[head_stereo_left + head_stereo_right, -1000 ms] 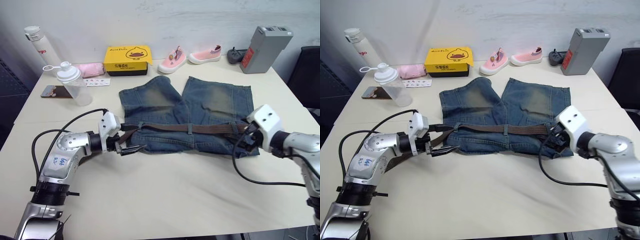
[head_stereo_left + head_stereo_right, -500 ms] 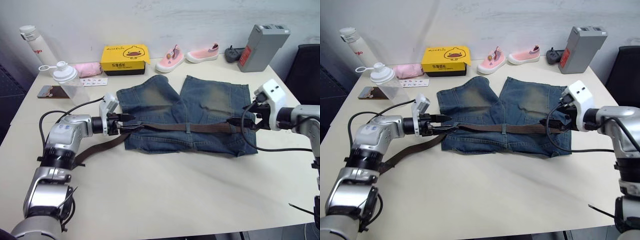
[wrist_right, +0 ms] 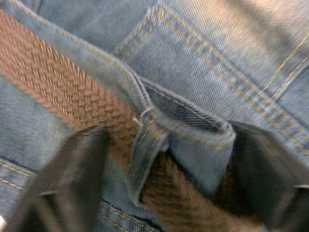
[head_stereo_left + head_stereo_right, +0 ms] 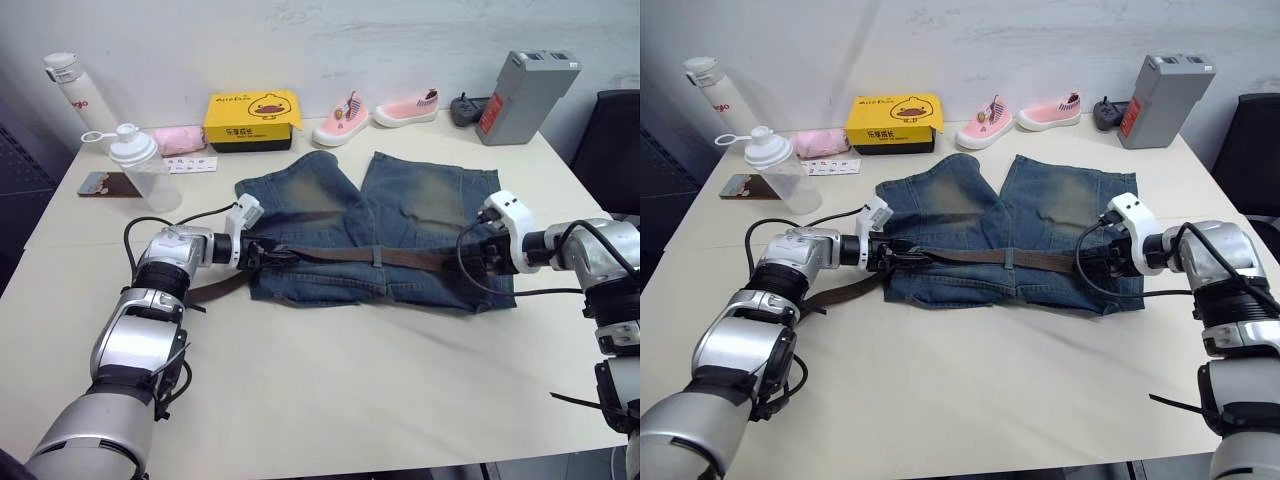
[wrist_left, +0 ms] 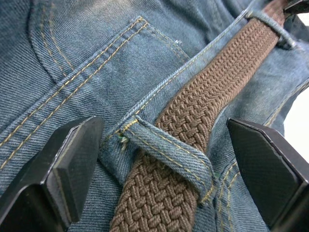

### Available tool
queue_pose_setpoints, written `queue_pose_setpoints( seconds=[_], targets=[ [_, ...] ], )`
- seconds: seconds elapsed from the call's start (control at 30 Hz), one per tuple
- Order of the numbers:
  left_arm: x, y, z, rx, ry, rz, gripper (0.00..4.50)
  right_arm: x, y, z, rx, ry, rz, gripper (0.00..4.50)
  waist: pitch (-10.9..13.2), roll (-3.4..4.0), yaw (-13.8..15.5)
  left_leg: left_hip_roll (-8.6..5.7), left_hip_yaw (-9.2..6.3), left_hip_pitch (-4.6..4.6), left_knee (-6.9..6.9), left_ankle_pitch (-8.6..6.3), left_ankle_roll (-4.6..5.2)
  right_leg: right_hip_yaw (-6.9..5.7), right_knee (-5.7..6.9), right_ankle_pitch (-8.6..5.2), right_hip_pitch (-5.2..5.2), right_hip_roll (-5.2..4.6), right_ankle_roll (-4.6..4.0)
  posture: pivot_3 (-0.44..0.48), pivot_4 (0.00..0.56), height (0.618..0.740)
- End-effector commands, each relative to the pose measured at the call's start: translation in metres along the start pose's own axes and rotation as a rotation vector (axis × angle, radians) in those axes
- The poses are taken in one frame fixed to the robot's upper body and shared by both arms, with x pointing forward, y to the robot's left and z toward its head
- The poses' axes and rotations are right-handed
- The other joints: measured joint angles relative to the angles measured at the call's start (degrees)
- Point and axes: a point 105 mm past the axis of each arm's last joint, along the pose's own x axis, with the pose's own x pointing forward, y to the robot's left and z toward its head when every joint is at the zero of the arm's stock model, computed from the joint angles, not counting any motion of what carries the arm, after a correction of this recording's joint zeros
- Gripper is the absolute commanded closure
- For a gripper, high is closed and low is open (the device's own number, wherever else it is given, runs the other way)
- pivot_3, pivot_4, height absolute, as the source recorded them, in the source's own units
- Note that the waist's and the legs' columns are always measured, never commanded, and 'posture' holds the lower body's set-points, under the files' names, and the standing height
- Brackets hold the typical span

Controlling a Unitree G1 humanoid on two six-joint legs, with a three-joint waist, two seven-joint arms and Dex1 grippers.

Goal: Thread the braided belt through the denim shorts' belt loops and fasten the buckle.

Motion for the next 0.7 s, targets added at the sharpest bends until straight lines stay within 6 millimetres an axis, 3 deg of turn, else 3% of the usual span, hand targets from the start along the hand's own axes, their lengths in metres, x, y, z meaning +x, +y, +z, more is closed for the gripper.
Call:
queue_pose_setpoints(
  seconds=[0.03,0.17,0.5,0.7],
  targets=[
    [0.005,0.003,-0.023,-0.035,0.081,0.008,0.00,-0.003,0.000,0.008,-0.005,-0.040,0.004,2.56,-0.06,-0.01,-0.04,0.00,0.00,0.01,0.01,0.00,0.00,0.01,0.00,0.00,0.01,0.00,0.00,0.000,0.150,0.739],
    [0.002,0.003,-0.024,-0.044,0.077,0.000,0.00,-0.004,0.003,0.011,-0.023,-0.061,0.008,4.46,-0.08,0.00,-0.03,0.01,0.00,-0.02,0.14,0.00,0.00,0.01,0.04,0.00,0.02,0.00,0.00,0.000,0.150,0.739],
    [-0.020,0.013,-0.023,-0.144,0.041,0.024,0.00,-0.018,0.022,0.011,-0.072,-0.117,0.010,4.49,-0.08,0.00,-0.23,0.04,0.02,-0.13,0.21,-0.01,0.01,-0.01,0.07,0.00,-0.09,0.01,0.00,0.000,0.150,0.739],
    [-0.013,0.012,-0.034,-0.167,0.076,0.024,0.00,-0.018,0.030,0.009,-0.070,-0.135,0.002,4.49,-0.09,0.01,-0.49,0.06,0.10,-0.08,0.17,-0.01,0.01,0.04,0.08,0.00,-0.10,0.01,0.00,0.000,0.150,0.739]
  ],
)
